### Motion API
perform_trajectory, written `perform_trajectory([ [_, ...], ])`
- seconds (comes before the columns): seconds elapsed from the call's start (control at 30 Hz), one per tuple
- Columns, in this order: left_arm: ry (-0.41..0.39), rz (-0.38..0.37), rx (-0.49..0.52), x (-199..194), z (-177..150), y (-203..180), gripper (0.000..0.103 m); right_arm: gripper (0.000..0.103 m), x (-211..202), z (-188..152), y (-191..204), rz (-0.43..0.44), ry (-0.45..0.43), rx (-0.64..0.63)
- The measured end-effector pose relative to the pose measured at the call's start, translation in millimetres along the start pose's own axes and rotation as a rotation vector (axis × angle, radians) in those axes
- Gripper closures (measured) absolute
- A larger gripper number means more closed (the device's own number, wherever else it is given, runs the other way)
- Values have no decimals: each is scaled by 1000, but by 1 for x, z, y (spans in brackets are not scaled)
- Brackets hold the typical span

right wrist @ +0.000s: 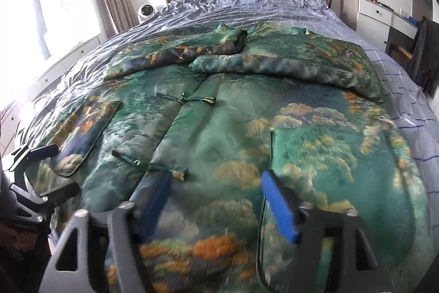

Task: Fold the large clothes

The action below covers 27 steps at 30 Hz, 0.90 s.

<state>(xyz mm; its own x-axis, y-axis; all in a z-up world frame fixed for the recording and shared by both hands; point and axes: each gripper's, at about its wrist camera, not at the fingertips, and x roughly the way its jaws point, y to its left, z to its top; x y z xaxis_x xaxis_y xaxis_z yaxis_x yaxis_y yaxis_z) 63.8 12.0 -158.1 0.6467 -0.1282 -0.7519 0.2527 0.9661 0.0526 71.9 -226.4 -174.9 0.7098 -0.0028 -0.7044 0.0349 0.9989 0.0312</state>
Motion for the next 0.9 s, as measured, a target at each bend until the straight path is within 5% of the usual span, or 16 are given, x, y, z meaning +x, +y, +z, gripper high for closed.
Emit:
perform_trajectory([
  [0.2,-15,-5,-101,-39,-1,38,1,25,-45,3,-21,-57,-38,27],
  [0.43,40,18,-342,-46,-11,128,1,25,-105,-6,-131,-186,-33,231],
  [0.53,110,-88,-393,-26,-15,148,1,25,-116,-20,-171,-218,44,237],
  [0.67,161,-213,-363,2,-17,141,1,25,-110,-39,-194,-112,144,256],
  [0.9,223,-187,-282,29,-18,122,1,25,-65,-56,-190,103,243,317],
])
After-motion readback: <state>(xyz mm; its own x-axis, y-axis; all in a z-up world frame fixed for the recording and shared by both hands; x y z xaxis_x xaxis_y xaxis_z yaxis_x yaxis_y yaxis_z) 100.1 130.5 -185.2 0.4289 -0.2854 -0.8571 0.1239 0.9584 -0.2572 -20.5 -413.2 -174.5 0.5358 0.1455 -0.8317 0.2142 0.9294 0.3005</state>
